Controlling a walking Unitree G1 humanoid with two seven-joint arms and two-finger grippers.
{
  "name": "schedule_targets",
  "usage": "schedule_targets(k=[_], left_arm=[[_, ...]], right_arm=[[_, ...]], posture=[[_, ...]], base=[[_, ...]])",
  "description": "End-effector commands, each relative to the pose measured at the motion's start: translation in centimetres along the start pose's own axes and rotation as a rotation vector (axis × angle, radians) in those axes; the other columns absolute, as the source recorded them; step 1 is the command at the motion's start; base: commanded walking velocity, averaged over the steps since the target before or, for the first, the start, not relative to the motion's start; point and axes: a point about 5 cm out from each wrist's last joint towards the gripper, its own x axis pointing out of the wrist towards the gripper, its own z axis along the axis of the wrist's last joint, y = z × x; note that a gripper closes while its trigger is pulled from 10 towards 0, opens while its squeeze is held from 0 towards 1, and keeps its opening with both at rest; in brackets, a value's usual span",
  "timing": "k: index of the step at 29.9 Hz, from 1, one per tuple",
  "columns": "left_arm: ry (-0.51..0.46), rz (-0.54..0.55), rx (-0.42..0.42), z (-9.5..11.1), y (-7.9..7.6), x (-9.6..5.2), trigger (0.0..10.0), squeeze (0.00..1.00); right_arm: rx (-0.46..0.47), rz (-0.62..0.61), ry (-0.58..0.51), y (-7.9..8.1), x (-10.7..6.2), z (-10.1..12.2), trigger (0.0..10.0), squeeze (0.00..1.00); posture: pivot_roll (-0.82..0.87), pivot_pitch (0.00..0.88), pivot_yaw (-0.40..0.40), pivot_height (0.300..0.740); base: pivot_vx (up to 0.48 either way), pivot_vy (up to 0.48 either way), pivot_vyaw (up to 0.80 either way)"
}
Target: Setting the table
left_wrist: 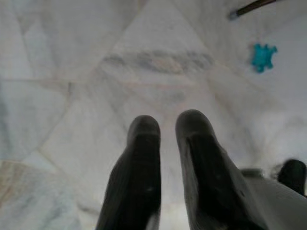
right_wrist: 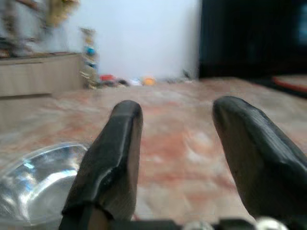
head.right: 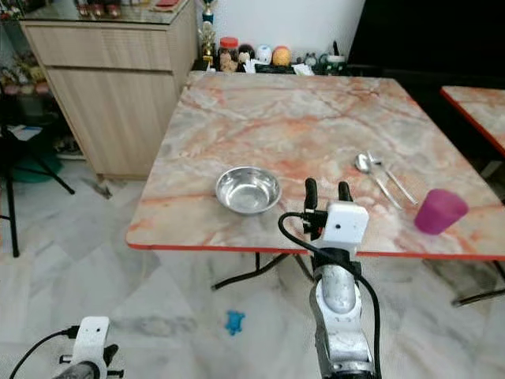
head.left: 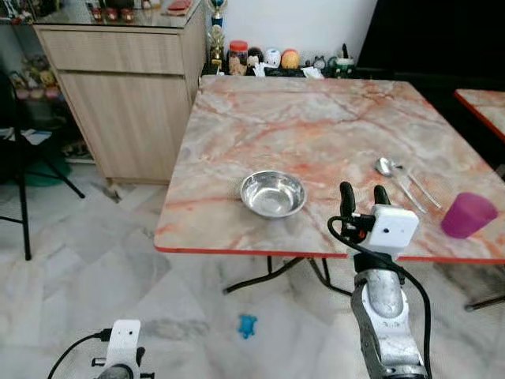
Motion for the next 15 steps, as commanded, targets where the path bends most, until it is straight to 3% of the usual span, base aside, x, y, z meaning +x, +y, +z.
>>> schedule_targets(k=[1,6,15], left_arm=[[0.012,0.009,-0.001,-0.28,0.41,-0.07,10.0,0.0],[0.015,0.008,0.0,-0.37,0.38,-0.09,10.0,0.0],[0.004,0.008,-0.004,-0.25,0.38,-0.08,10.0,0.0]], right_arm=[[0.011,-0.002,-0.014,0.05,0.22,0.36,10.0,0.0],[0.01,-0.004,-0.012,0.01,0.23,0.32,10.0,0.0],[0.009,0.0,-0.006,0.0,0.26,0.22,10.0,0.0]], posture=[[0.11,0.0,-0.035,0.74],[0.11,0.0,-0.036,0.74],[0.11,0.0,-0.038,0.74]], base=[[0.0,0.349,0.0],[0.0,0.345,0.0],[0.0,0.0,0.0]])
